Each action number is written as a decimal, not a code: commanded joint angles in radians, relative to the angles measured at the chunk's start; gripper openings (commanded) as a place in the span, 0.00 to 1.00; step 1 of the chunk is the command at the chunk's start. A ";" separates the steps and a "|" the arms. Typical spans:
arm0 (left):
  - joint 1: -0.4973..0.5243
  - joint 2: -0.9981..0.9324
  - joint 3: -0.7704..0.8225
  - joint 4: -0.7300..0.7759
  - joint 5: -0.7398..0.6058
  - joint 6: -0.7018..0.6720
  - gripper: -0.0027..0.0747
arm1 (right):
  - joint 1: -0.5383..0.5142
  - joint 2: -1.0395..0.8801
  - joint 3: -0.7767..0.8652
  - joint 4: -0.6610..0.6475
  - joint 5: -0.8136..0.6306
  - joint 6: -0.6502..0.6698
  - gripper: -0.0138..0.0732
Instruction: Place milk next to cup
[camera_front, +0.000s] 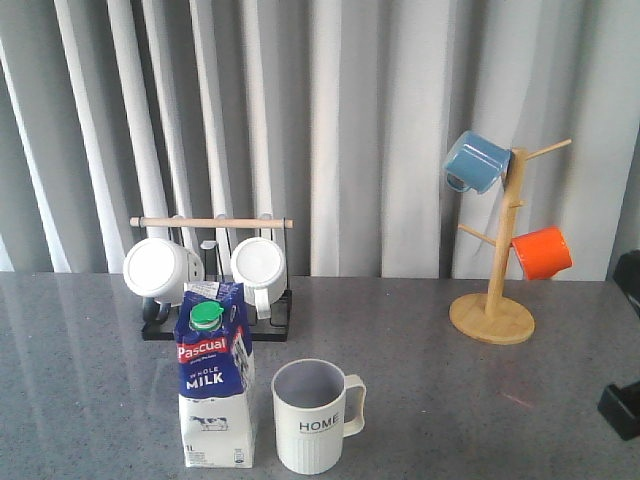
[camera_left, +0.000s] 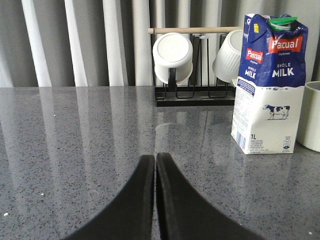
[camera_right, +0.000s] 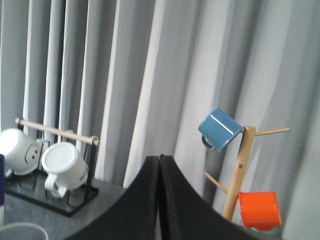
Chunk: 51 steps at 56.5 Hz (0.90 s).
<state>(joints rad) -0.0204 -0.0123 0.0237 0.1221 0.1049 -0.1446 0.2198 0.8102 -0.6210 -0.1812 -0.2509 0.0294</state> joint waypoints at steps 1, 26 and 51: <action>-0.002 -0.012 -0.021 -0.007 -0.083 -0.001 0.03 | -0.019 -0.048 0.016 0.069 0.010 -0.132 0.15; -0.002 -0.012 -0.021 -0.007 -0.083 -0.001 0.03 | -0.181 -0.503 0.494 0.116 0.027 -0.159 0.15; -0.002 -0.012 -0.021 -0.007 -0.083 -0.001 0.03 | -0.254 -0.837 0.659 0.155 0.251 -0.128 0.15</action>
<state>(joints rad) -0.0204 -0.0123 0.0237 0.1221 0.1039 -0.1443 -0.0283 -0.0088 0.0281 -0.0256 0.0376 -0.0987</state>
